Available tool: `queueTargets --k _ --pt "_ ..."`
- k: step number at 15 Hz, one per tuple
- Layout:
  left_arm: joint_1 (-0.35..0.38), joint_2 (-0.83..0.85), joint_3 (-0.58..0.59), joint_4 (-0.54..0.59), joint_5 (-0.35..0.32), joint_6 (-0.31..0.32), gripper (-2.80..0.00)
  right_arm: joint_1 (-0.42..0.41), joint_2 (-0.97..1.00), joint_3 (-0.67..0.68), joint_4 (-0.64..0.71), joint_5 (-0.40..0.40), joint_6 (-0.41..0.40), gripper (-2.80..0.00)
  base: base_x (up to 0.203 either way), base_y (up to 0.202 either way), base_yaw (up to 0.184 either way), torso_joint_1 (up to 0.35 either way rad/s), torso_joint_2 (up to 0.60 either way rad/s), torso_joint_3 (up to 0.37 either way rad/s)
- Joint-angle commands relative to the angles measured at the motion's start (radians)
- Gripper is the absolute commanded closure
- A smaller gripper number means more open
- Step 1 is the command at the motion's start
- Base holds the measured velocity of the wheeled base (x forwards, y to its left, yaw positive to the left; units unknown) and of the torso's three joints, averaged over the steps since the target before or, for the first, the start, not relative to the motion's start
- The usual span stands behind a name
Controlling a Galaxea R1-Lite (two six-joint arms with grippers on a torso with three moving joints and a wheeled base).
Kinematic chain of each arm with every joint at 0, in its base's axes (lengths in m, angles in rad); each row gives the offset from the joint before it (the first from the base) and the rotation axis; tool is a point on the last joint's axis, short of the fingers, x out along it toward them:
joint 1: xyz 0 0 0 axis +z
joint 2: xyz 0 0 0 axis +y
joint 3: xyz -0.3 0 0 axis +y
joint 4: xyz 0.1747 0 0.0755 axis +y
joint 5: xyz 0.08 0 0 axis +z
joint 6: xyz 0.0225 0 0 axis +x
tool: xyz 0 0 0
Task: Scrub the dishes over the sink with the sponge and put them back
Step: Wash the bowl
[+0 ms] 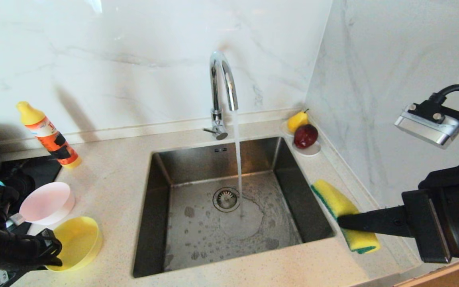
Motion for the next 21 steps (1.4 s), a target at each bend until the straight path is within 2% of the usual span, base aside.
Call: queueTargets --k 1,4,7,9,11,13,14,15,17,21 --pt "0.0 -0.01 -0.009 0.003 0.001 -0.004 0.0 0.0 -0.004 0.0 0.003 0.001 0.002 0.0 0.0 0.0 0.0 0.0 0.0 0.0" --pt "-0.001 -0.05 -0.01 0.008 -0.001 -0.005 0.0 0.0 -0.003 0.001 0.003 0.001 0.003 0.0 0.0 0.0 0.0 0.0 0.0 0.0" --pt "-0.016 -0.159 -0.014 0.022 -0.001 -0.006 0.0 0.0 -0.006 0.0 0.003 0.001 0.003 0.0 0.0 0.0 0.0 0.0 0.0 0.0" --pt "-0.105 -0.202 -0.064 0.06 0.004 -0.011 0.0 0.0 -0.007 0.0 0.003 0.001 0.003 0.0 0.0 0.0 0.0 0.0 0.0 0.0" --pt "-0.204 -0.215 -0.168 0.155 0.007 -0.026 0.0 0.0 -0.011 0.001 0.003 0.001 0.004 0.0 0.0 0.0 0.0 0.0 0.0 0.0" --pt "-0.34 -0.207 -0.241 0.205 0.028 -0.059 0.0 0.0 -0.009 0.004 0.003 0.001 0.0 0.0 0.0 0.0 0.0 0.0 0.0 0.0" --pt "-0.42 -0.188 -0.274 0.214 0.06 -0.081 0.0 0.0 -0.006 0.006 0.003 0.001 -0.001 0.0 0.0 0.0 0.0 0.0 0.0 0.0" --pt "-0.502 -0.151 -0.32 0.224 0.103 -0.118 0.0 0.0 -0.001 0.006 0.003 0.001 -0.001 0.0 0.0 0.0 0.0 0.0 0.0 0.0" --pt "-0.603 -0.055 -0.451 0.266 0.154 -0.201 0.0 0.0 0.003 0.006 0.003 0.001 -0.002 0.0 0.0 0.0 0.0 0.0 0.0 0.0" --pt "-0.769 0.148 -0.697 0.368 0.178 -0.315 0.0 0.0 0.005 0.007 0.001 0.001 -0.003 0.0 0.0 0.0 0.0 0.0 0.0 0.0"
